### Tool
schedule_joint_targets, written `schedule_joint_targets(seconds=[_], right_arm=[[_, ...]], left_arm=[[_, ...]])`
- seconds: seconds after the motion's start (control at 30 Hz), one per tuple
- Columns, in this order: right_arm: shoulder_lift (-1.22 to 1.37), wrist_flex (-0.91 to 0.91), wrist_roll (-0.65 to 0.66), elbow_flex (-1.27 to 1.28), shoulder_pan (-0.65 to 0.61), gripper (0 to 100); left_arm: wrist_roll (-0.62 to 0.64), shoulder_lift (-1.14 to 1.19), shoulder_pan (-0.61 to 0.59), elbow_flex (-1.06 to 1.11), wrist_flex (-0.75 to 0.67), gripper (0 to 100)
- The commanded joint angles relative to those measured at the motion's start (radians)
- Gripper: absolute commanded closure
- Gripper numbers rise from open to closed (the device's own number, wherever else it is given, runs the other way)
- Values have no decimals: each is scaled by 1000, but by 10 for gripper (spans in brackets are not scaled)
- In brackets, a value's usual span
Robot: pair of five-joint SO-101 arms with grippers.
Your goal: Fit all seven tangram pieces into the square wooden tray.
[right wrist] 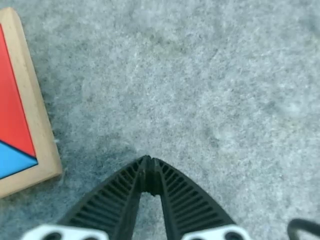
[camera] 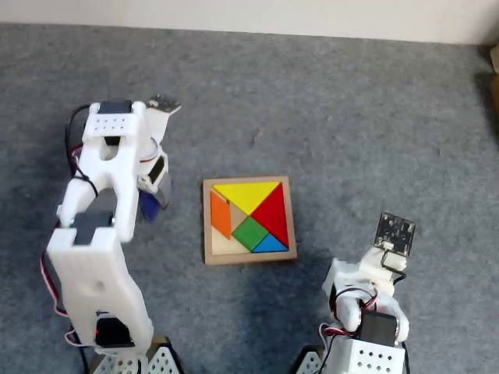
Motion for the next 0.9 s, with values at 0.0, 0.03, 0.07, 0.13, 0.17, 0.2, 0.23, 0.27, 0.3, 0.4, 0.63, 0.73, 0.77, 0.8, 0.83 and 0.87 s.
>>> schedule_joint_targets(seconds=[0.0,0.03,0.07,0.13,0.17,0.2,0.23,0.27,0.3,0.4,0.63,0.73,0.77,0.8,0.83,0.87], right_arm=[[-12,7,-9,88,7,993],[-12,7,-9,88,7,993],[-12,7,-9,88,7,993],[-12,7,-9,88,7,993],[-12,7,-9,88,7,993],[-12,7,-9,88,7,993],[-12,7,-9,88,7,993],[-12,7,-9,88,7,993],[-12,7,-9,88,7,993],[-12,7,-9,88,7,993],[-12,7,-9,88,7,993],[-12,7,-9,88,7,993],[-12,7,-9,88,7,993],[-12,7,-9,88,7,993],[-12,7,-9,88,7,993],[-12,7,-9,88,7,993]], left_arm=[[11,-154,56,-47,77,954],[11,-180,67,-47,92,954],[12,-205,76,-45,106,954],[41,-255,87,-19,117,954],[55,-282,91,-2,114,954],[63,-305,97,18,109,954],[64,-331,101,44,100,954],[66,-352,113,71,87,954],[66,-374,120,96,75,954],[68,-432,143,173,51,954],[377,-499,315,286,-12,951],[499,-483,384,286,-21,949],[526,-476,404,286,-31,939],[554,-469,423,285,-37,920],[592,-460,443,285,-35,898],[640,-450,460,288,-32,880]])
